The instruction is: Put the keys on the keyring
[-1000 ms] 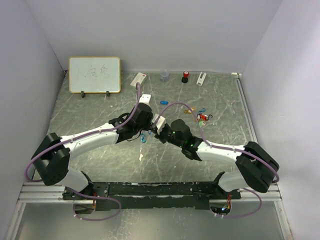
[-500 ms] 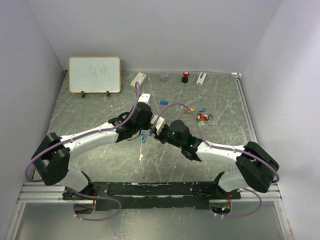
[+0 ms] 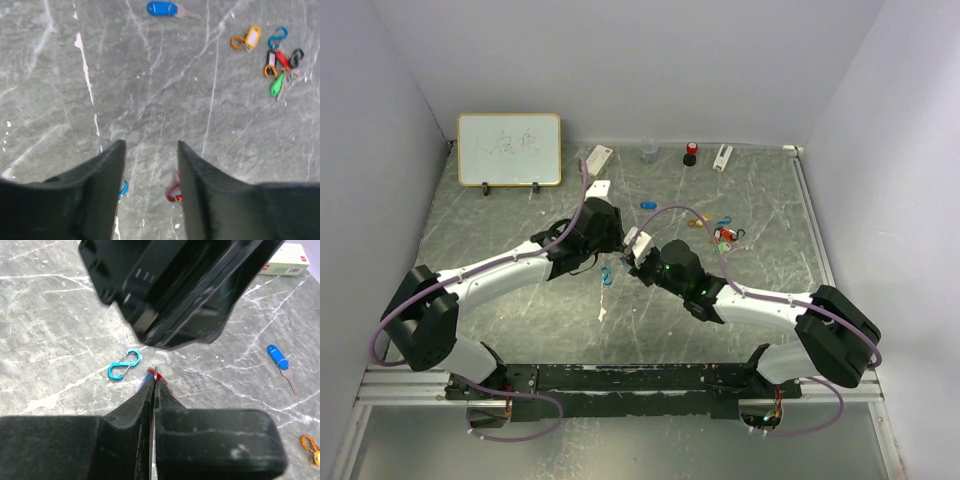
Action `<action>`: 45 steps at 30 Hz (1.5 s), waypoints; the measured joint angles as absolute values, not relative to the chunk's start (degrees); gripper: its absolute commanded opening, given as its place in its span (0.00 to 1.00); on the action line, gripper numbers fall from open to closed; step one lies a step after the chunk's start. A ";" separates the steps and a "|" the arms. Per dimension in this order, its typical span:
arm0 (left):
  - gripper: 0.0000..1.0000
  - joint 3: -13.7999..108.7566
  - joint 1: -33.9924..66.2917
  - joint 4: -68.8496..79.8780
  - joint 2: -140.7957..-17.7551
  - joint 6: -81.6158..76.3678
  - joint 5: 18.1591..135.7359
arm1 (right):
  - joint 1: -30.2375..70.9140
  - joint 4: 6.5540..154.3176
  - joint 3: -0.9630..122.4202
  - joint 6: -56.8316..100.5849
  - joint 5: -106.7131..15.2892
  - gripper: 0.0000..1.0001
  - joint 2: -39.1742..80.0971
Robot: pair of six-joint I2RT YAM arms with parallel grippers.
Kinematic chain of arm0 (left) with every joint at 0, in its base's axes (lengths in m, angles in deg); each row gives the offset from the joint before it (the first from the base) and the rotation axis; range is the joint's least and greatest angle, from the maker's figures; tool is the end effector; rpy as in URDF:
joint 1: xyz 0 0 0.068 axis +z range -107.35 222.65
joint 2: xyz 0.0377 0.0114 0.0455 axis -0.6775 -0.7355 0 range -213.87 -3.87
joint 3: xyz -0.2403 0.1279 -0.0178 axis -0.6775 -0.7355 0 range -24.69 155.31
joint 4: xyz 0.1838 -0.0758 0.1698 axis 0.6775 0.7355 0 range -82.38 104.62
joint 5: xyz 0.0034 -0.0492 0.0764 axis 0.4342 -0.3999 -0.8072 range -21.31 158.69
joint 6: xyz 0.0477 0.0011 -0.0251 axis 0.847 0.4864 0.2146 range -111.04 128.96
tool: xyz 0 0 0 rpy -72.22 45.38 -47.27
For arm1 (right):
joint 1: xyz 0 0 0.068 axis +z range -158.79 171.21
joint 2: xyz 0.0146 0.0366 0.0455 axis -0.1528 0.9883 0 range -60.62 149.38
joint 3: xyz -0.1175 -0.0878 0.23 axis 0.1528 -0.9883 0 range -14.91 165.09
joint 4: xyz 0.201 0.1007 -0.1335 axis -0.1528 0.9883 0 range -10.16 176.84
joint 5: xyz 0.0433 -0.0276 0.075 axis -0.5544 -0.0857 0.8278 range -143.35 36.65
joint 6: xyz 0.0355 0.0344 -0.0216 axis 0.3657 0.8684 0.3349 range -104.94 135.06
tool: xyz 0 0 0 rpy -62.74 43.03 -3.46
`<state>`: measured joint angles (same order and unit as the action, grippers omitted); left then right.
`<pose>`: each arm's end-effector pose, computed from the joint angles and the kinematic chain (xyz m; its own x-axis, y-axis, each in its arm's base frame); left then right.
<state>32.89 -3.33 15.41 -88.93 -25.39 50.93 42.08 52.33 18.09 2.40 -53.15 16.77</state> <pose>0.2375 -0.2300 0.2543 -0.6201 -0.1315 -0.7734 0.1961 0.9286 -0.3151 0.1793 0.2206 0.2107 -0.0083 -0.3576 -0.9339 -0.7992 0.5637 -0.2087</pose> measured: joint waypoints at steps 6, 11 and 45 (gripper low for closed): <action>0.71 32.56 -1.01 14.14 -88.03 -25.96 49.97 | 42.43 54.30 18.09 2.83 -53.76 0.00 16.66; 0.71 32.00 -0.81 13.77 -87.68 -25.98 49.73 | 42.43 54.87 18.09 3.27 -54.68 0.00 16.66; 0.90 24.50 0.24 13.81 -79.40 -28.85 42.97 | 30.63 61.78 19.11 21.85 -76.95 0.00 -1.16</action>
